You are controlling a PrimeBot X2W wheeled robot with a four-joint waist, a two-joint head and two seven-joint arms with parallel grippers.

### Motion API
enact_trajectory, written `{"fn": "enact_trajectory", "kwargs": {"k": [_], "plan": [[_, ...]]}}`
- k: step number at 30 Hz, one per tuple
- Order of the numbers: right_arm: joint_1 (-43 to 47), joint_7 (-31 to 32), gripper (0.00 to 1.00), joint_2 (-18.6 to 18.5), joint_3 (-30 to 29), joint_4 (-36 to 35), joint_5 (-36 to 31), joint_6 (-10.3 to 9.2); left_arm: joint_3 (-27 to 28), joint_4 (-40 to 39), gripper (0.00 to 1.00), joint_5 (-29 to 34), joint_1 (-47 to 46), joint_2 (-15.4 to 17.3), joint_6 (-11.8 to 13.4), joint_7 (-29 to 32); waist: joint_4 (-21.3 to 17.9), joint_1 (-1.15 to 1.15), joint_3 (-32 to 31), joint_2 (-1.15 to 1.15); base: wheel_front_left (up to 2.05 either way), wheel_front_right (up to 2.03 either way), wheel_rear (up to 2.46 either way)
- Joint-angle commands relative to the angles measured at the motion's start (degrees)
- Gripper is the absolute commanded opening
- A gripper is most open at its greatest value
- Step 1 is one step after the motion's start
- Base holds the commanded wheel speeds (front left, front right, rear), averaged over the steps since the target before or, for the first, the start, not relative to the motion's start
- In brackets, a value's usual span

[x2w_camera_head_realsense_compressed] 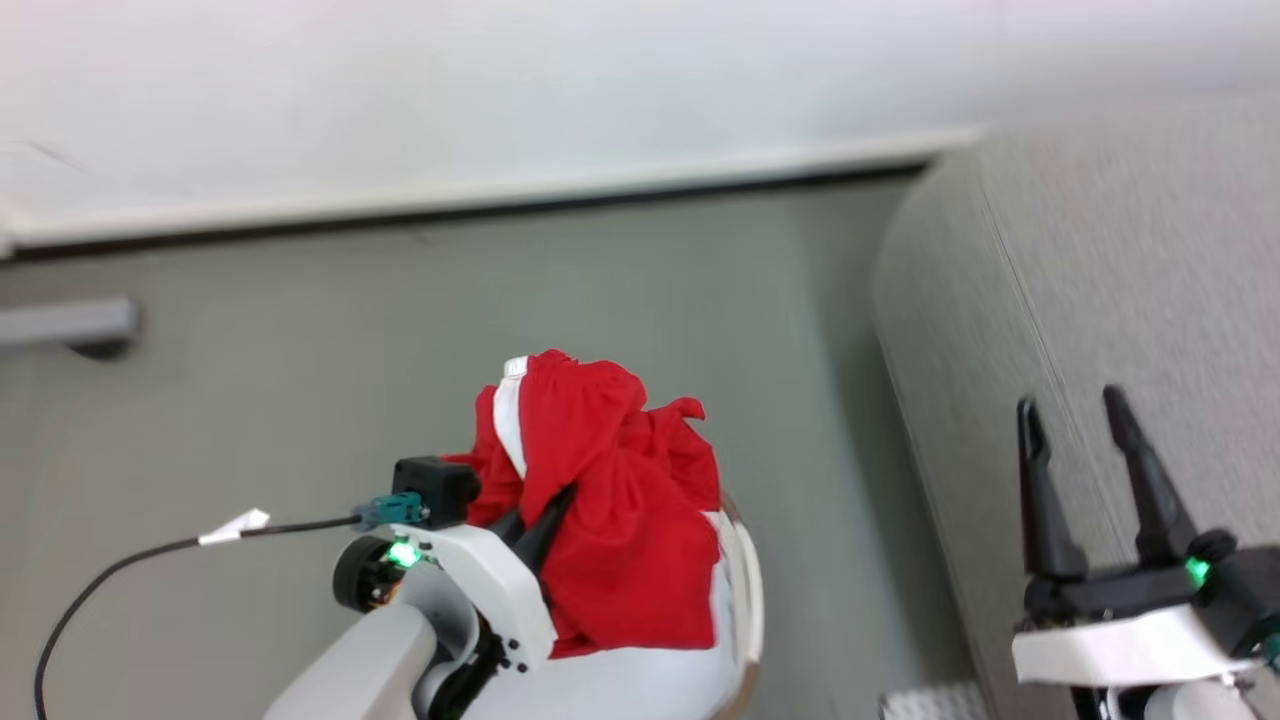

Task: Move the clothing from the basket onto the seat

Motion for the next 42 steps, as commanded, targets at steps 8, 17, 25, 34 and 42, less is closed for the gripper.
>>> {"fn": "enact_trajectory", "kwargs": {"k": [8, 17, 25, 34, 42], "plan": [[5.05, 0.02, 1.0, -0.21, 2.16, 2.19, -0.08, -0.12, 0.53, -13.3, 0.0, 1.36, 2.48, 2.41, 3.19, -1.67, 7.26, 0.01, -12.81, 0.0, 0.0, 0.0, 0.0], [7.47, 0.02, 1.0, -0.19, 4.81, 2.96, 0.65, -0.12, 1.43, -29.26, 0.0, 3.23, 0.24, 5.72, 7.77, 1.27, 9.25, 0.01, -15.33, 0.0, 0.0, 0.0, 0.0], [7.33, 0.02, 1.0, -0.2, 6.05, 2.46, 0.91, -0.12, 1.66, -35.23, 0.0, 3.59, -0.24, 6.98, 9.99, 3.99, 9.67, 0.01, -15.82, 0.0, 0.0, 0.0, 0.0], [6.56, 0.02, 1.0, -0.79, 8.35, 1.47, 0.84, -0.12, 1.33, -35.98, 0.0, 3.42, 1.37, 7.72, 11.03, 4.29, 9.65, 0.01, -15.55, 0.0, 0.0, 0.0, 0.0], [3.37, 0.08, 1.0, -3.92, 14.36, 1.12, 1.31, -0.12, 0.91, -34.71, 0.0, 3.52, 1.29, 7.71, 11.05, 4.24, 9.68, 0.01, -15.53, 0.0, 0.0, 0.0, 0.0]]}}
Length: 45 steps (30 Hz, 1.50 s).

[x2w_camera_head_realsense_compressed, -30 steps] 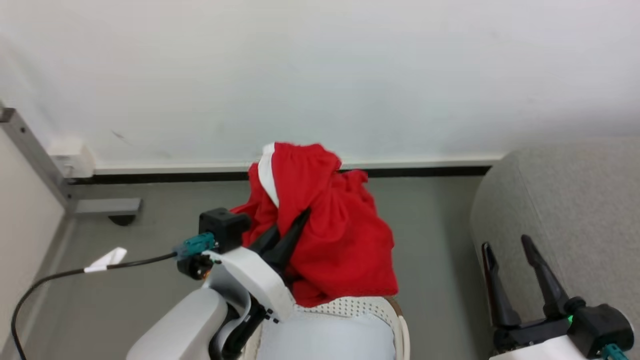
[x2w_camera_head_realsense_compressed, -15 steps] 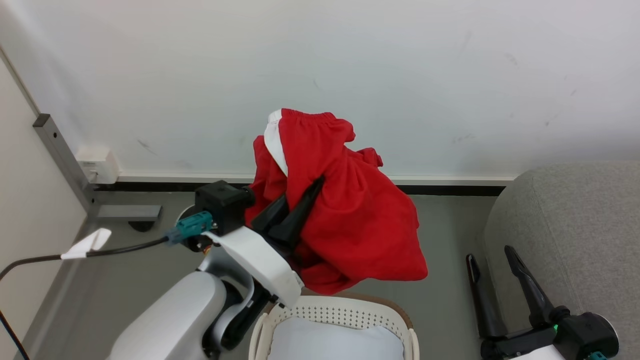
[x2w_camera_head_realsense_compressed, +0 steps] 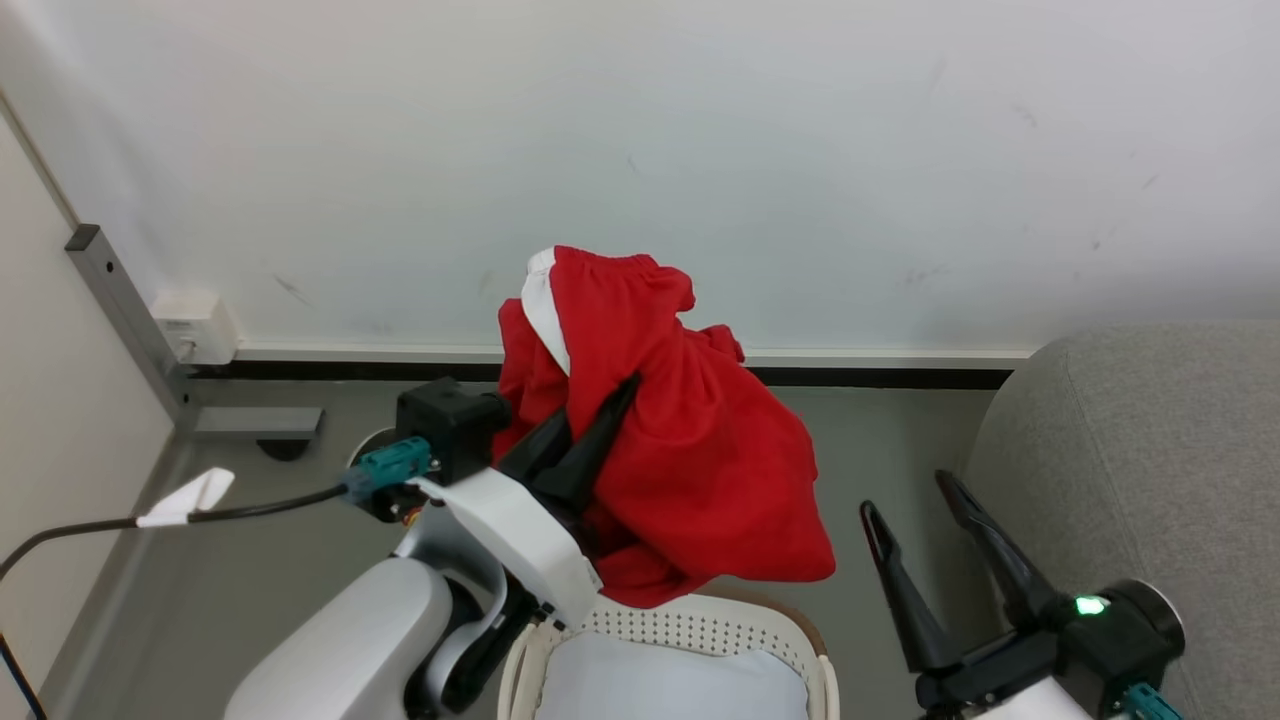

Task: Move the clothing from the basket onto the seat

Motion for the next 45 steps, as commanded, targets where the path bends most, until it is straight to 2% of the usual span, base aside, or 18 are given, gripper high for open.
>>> {"fn": "enact_trajectory", "kwargs": {"k": [1, 8, 15, 21, 26, 31, 38, 45], "plan": [[-1.39, 0.27, 1.0, -0.99, 0.8, 0.33, 0.47, -0.12, -0.12, 0.01, 0.0, 0.78, -0.11, 0.46, -0.15, -0.24, -0.08, 0.01, 0.04, 0.0, 0.0, 0.0, 0.0], [-9.42, 3.94, 1.0, -4.88, 7.56, 2.5, 4.55, -0.12, -2.38, 0.08, 0.0, 2.91, -0.95, -0.02, -0.93, -0.79, 0.19, 0.01, 0.66, 0.0, 0.0, 0.0, 0.0], [-18.81, 11.18, 1.0, -10.21, 17.09, 7.35, 13.61, -0.12, -5.13, 0.22, 0.0, 3.9, -1.33, -1.79, -2.13, -0.83, 2.38, 0.01, 0.63, 0.0, 0.0, 0.0, 0.0], [-25.06, 17.67, 1.0, -15.67, 28.9, 10.77, 24.66, -0.12, -8.15, 1.22, 0.0, 5.28, -2.12, -3.44, -4.05, -0.94, 5.46, 0.01, 0.0, 0.0, 0.0, 0.0, 0.0], [-28.45, 19.31, 1.0, -18.75, 40.08, 9.93, 32.14, -0.11, -10.47, 2.37, 0.0, 6.24, -2.53, -4.59, -5.58, -0.91, 8.24, 0.01, -0.74, 0.0, 0.0, 0.0, 0.0], [-30.98, 16.45, 1.0, -18.72, 47.89, 11.85, 35.7, -0.11, -12.3, 3.19, 0.0, 6.33, -2.57, -5.43, -6.62, -0.68, 10.21, 0.01, -1.31, 0.0, 0.0, 0.0, 0.0], [-33.18, 5.95, 1.0, -14.25, 51.72, 17.88, 36.78, -0.11, -13.8, 4.04, 0.0, 6.17, -2.12, -6.04, -7.09, -0.23, 11.51, 0.01, -1.63, 0.0, 0.0, 0.0, 0.0], [-35.16, 0.56, 1.0, -13.04, 54.8, 19.61, 37.35, -0.11, -13.99, 4.5, 0.0, 5.56, -2.04, -5.58, -7.01, -0.12, 11.45, 0.01, -1.57, 0.0, 0.0, 0.0, 0.0]]}}
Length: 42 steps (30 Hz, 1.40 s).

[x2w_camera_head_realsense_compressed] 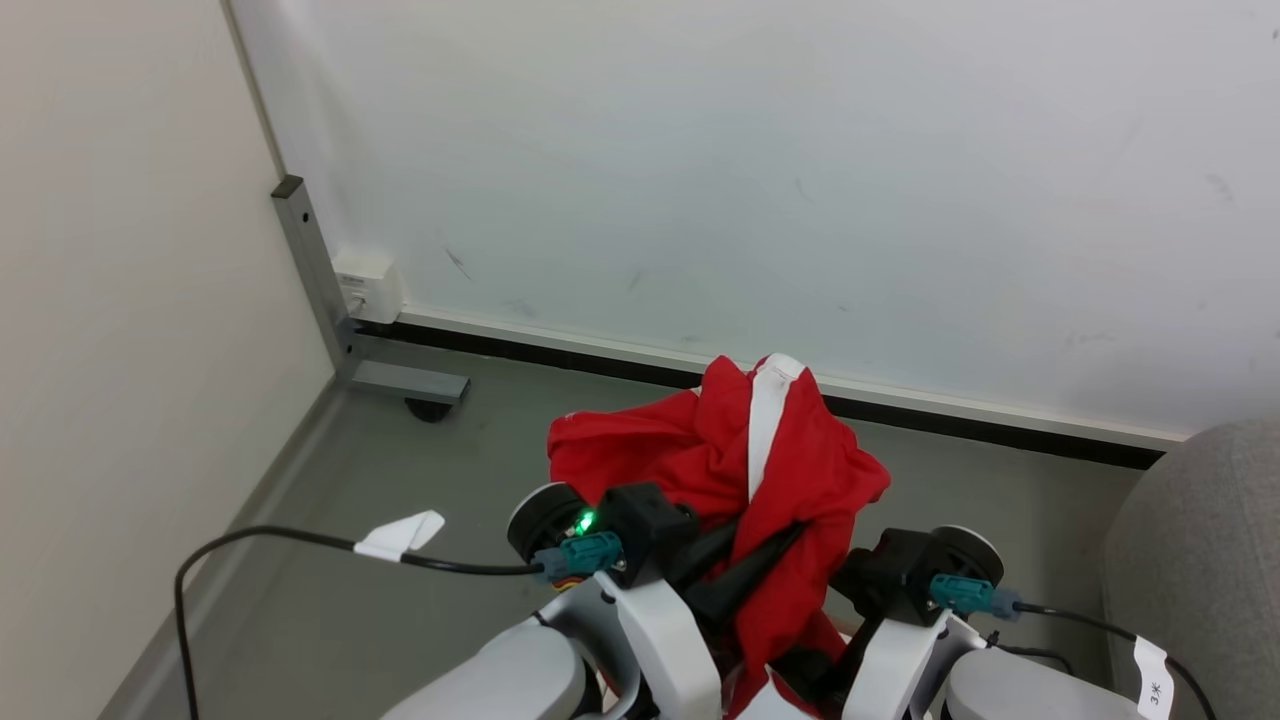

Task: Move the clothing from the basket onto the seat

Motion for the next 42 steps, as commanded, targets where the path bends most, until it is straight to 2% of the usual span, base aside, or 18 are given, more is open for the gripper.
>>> {"fn": "enact_trajectory", "kwargs": {"k": [1, 3, 4, 5, 11, 21, 22, 23, 24, 25, 30, 35, 42], "plan": [[-1.8, -1.05, 1.0, 0.49, 0.23, -0.03, 0.04, -0.1, -0.01, 0.24, 0.0, -0.64, 0.19, 0.29, 0.06, 0.13, -0.26, -0.01, 0.09, 0.0, 0.0, 0.0, 0.0], [-1.69, -1.3, 1.0, 0.64, 0.52, -0.2, 0.08, -0.1, 0.14, 0.36, 0.0, -0.77, 0.24, 0.43, 0.3, 0.0, -0.64, -0.01, 0.21, 0.0, 0.0, 0.0, 0.0], [-1.89, -1.46, 0.07, 0.52, 0.63, -0.29, -0.18, -0.1, 0.23, 0.4, 0.0, -0.81, 0.25, 0.53, 0.46, -0.09, -0.87, -0.01, 0.28, 0.0, 0.0, 0.0, 0.0], [-1.92, -1.52, 0.0, 0.38, 0.64, -0.39, -0.11, -0.1, 0.34, 0.41, 0.0, -0.92, 0.27, 0.62, 0.5, -0.16, -1.1, -0.01, 0.34, 0.0, 0.0, 0.0, 0.0], [-0.77, -1.61, 0.0, -0.72, -0.7, -1.45, 0.5, -0.1, 1.4, 0.99, 0.0, -1.44, 0.41, 1.43, 1.18, -0.5, -2.38, -0.01, 0.74, 0.0, 0.0, 0.0, 0.0], [5.53, -1.47, 0.0, -3.03, -8.43, -4.53, -1.52, -0.1, 3.72, 3.47, 0.0, -2.51, 0.94, 3.34, 2.58, -2.36, -5.08, -0.01, 2.03, 0.0, 0.0, 0.0, 0.0], [6.06, -1.46, 0.0, -3.12, -9.34, -4.85, -1.9, -0.1, 3.83, 3.73, 0.15, -2.6, 0.97, 3.34, 2.58, -2.42, -5.38, -0.01, 2.21, 0.0, 0.0, 0.0, 0.0], [6.49, -1.46, 0.0, -3.19, -10.16, -5.03, -2.11, -0.1, 3.88, 3.98, 0.34, -2.8, 1.09, 3.36, 2.66, -2.54, -5.7, -0.01, 2.34, 0.0, 0.0, 0.0, 0.0], [6.98, -1.46, 0.0, -3.21, -11.03, -5.19, -2.4, -0.1, 3.98, 4.15, 0.81, -2.92, 1.18, 3.28, 2.73, -2.75, -6.0, -0.01, 2.47, 0.0, 0.0, 0.0, 0.0], [7.39, -1.46, 0.0, -3.17, -11.87, -5.32, -2.63, -0.1, 4.09, 4.17, 1.0, -3.01, 1.22, 3.18, 2.89, -2.99, -6.31, -0.01, 2.6, 0.0, 0.0, 0.0, 0.0], [8.95, -1.46, 0.0, -2.5, -16.65, -5.07, -3.91, -0.1, 3.87, 3.76, 1.0, -2.82, 1.8, 3.48, 3.13, -3.52, -7.84, -0.01, 3.08, 0.0, 0.0, 0.0, 0.0], [10.15, -1.46, 0.0, -3.22, -21.87, -4.76, -5.68, -0.1, 4.18, 1.53, 1.0, -1.83, 2.67, 4.62, 4.43, -4.91, -10.04, -0.01, 3.46, 0.0, 0.0, 0.0, 0.0], [12.92, -1.47, 0.0, -5.1, -30.42, -7.01, -10.03, -0.1, 4.79, -4.36, 1.0, 0.35, 3.66, 5.93, 6.59, -7.65, -15.53, -0.01, 4.02, 0.0, 0.0, 0.0, 0.0]]}}
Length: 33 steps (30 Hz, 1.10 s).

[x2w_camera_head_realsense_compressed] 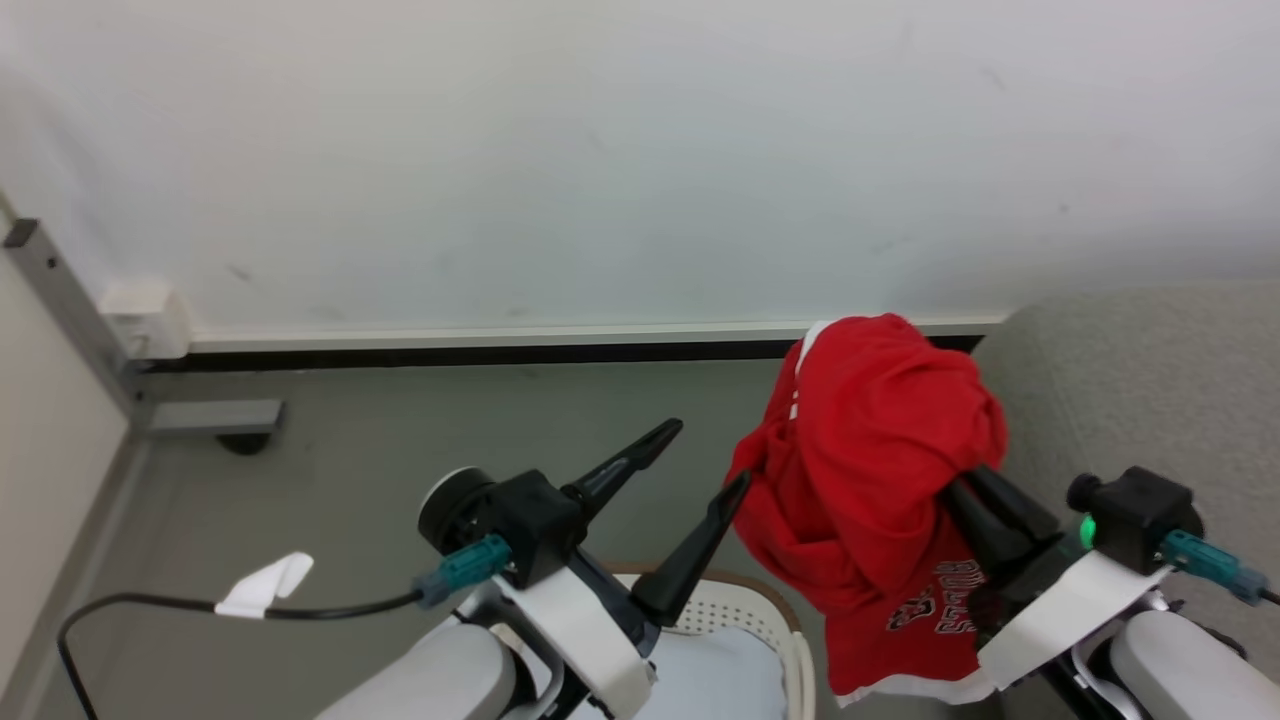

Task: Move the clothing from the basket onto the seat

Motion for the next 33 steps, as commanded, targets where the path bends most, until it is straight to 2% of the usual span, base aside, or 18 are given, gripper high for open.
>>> {"fn": "enact_trajectory", "kwargs": {"k": [1, 8, 17, 26, 33], "plan": [[1.17, -0.23, 0.0, -0.66, -1.46, -0.81, -0.95, -0.1, 0.05, -0.9, 1.0, 1.19, 0.95, 0.39, 0.23, -0.59, -2.52, 0.0, 0.46, 0.0, 0.0, 0.0, 0.0], [5.31, -0.2, 0.0, -1.47, -7.94, -4.67, -4.82, -0.1, -0.46, -2.85, 1.0, 2.33, 2.1, 0.84, 1.15, -1.78, -9.68, 0.0, 1.5, 0.0, 0.0, 0.0, 0.0], [9.89, 0.98, 0.0, 0.27, -13.98, -9.68, -8.41, -0.1, -0.77, -2.03, 1.0, 2.53, 1.75, 0.52, 1.15, -2.4, -17.12, 0.0, 3.26, 0.0, 0.0, 0.0, 0.0], [11.16, 3.05, 0.0, 1.14, -18.07, -14.09, -10.36, -0.1, -0.86, -1.81, 1.0, 3.04, 0.59, 0.72, 1.06, -2.21, -19.8, 0.0, 5.44, 0.0, 0.0, 0.0, 0.0], [4.35, 4.54, 0.0, 1.31, -22.56, -13.02, -8.61, -0.11, -0.6, -4.3, 1.0, 4.13, -2.18, 2.95, 0.59, -0.1, -19.53, 0.0, 12.33, 0.0, 0.0, 0.0, 0.0]]}}
